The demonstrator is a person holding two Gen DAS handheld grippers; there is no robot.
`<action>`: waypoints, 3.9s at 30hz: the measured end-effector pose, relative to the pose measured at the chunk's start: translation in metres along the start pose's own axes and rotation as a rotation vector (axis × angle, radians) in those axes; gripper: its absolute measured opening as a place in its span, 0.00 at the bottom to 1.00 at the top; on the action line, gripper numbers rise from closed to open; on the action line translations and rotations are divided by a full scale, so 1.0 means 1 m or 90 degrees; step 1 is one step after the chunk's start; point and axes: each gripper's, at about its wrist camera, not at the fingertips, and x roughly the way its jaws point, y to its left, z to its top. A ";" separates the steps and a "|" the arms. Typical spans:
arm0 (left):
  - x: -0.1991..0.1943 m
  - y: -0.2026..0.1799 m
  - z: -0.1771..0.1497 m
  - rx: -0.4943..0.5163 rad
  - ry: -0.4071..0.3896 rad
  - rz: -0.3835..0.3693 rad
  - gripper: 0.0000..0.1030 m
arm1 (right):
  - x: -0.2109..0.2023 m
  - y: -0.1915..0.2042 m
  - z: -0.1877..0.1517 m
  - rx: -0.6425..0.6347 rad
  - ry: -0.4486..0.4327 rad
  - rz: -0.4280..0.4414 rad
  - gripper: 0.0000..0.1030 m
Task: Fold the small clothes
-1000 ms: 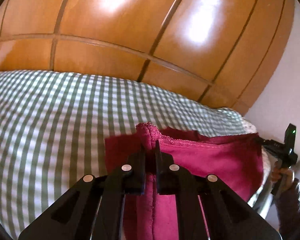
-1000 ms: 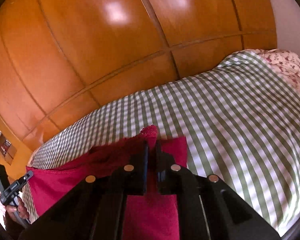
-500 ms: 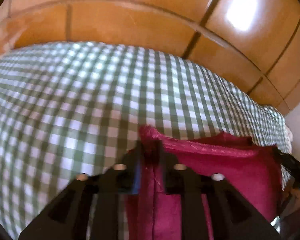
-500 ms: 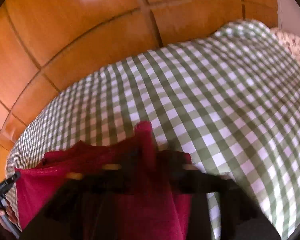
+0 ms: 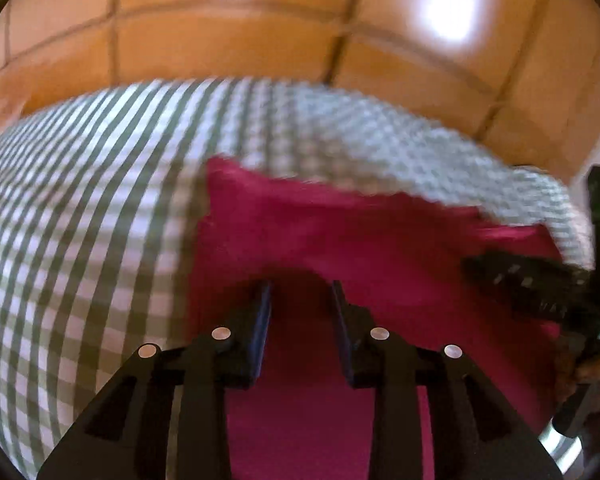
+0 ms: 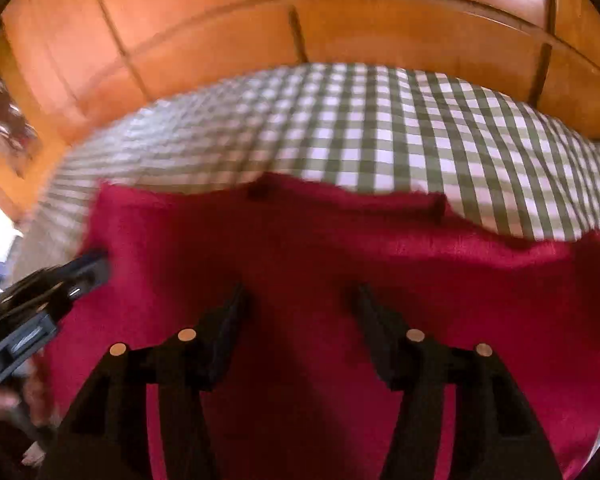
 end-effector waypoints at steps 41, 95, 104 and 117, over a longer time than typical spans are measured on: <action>-0.128 0.002 -0.101 0.028 -0.081 0.081 0.59 | -0.163 -0.026 -0.177 0.129 -0.131 0.032 0.81; -0.113 -0.006 -0.062 0.113 -0.142 0.108 0.63 | -0.122 -0.029 -0.189 0.123 -0.102 -0.025 0.92; -0.088 -0.006 -0.046 0.136 -0.121 0.104 0.63 | -0.118 -0.027 -0.187 0.111 -0.093 -0.033 0.95; -0.001 0.040 -0.012 0.009 0.021 0.021 0.09 | -0.113 -0.023 -0.184 0.106 -0.090 -0.043 0.98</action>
